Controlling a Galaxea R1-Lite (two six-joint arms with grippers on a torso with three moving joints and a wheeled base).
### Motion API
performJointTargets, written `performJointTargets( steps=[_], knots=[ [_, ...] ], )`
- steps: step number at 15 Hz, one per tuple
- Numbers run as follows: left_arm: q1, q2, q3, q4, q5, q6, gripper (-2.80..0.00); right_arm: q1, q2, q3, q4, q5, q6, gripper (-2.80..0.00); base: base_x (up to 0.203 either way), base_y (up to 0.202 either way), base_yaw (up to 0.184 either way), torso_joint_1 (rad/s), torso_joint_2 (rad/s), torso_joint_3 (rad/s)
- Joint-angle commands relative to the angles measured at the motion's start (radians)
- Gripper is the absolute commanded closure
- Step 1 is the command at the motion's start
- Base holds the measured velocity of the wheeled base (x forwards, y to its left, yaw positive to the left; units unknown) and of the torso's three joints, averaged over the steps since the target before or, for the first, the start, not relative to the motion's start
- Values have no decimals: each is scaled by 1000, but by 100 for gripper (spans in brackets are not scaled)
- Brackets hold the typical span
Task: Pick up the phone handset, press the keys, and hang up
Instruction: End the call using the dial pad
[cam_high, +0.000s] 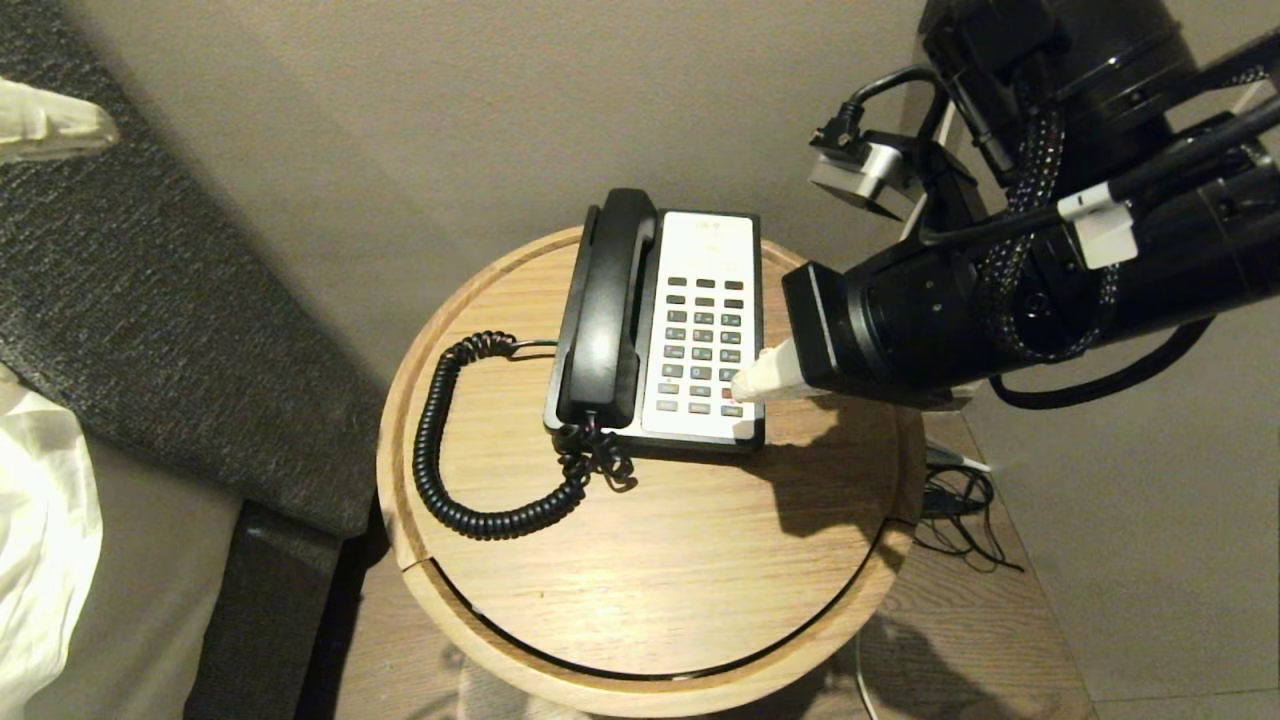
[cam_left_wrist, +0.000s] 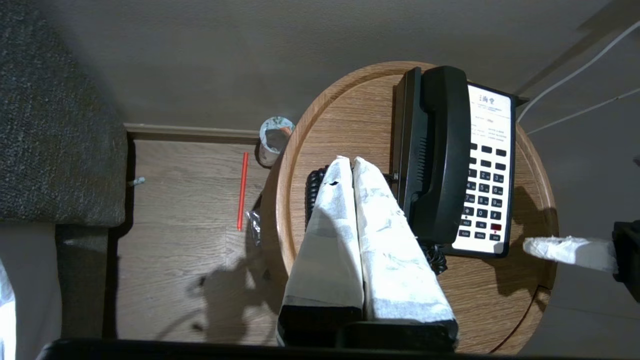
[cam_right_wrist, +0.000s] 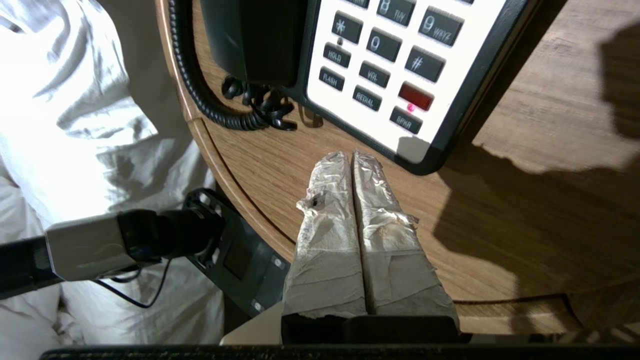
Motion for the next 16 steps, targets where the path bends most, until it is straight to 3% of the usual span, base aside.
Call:
performJointTargets(
  steps=[1,16],
  knots=[
    [1,-4,7,4,3,-2,0,0,2,31,-5,-2,1,0,0,0,0,0,0,0],
    [1,-8,16,2,-5,-2,0,-34,72,22,-31,-25,-17,0,0,0,0,0,0,0]
  ],
)
